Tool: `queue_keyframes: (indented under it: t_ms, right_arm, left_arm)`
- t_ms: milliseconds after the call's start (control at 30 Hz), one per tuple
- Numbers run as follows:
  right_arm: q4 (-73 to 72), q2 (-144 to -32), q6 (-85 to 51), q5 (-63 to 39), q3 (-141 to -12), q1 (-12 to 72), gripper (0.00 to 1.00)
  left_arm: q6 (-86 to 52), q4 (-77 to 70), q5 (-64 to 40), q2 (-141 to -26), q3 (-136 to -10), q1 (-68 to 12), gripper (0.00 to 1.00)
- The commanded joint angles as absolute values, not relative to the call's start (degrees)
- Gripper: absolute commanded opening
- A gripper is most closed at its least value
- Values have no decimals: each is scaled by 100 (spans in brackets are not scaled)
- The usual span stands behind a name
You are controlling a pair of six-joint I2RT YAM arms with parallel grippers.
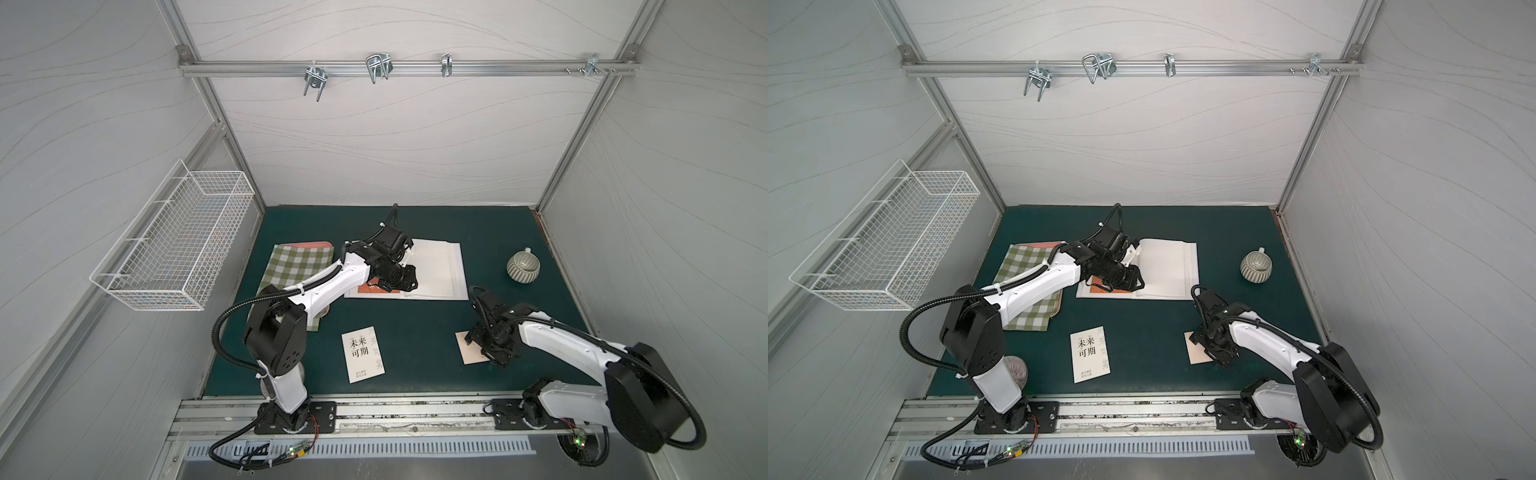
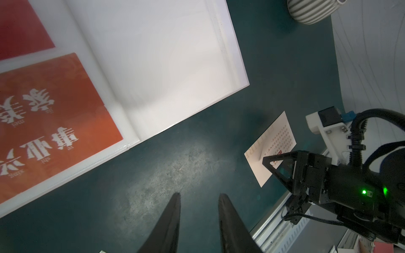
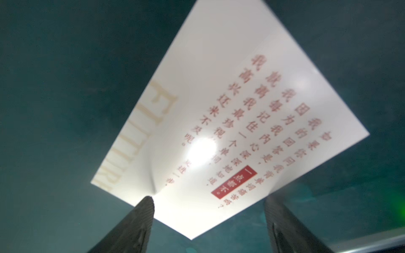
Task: Place the photos into the photo albums
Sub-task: Move the photo to the center of the board.
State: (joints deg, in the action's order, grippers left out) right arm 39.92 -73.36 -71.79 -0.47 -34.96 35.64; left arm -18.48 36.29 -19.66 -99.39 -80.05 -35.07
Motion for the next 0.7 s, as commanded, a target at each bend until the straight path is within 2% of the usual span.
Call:
queue_keyframes:
  t_ms: [0,133,300,400,533,667]
  right_arm:
    - [2428,-7977,-7387,-566,-3679,3817,80]
    - [2506,-8453,-6992,-639,-4351,3936,80]
    - [3256,-7896,-6110,-355,-4767,3704,79]
    - [3791,-7215,-5427,-405,-4625,3058,78]
    - [4078,-6324,-4426,-867,-4102,1713,76]
    - [4113,-6066,-3734,-1485,-3737,500,74]
  left_arm:
    - [-1971,3329,-1927,-9703,-7881,-3305,34]
    - [-2048,3269,-1938,-9591,-7745,-3209,34]
    - [-2184,3200,-2272,-9526,-7586,-3217,33]
    - [-2317,3128,-2495,-9560,-7505,-3259,33]
    - [-2375,3079,-2570,-9758,-7576,-3540,34]
    - [-2484,3151,-2677,-10284,-8018,-3922,34]
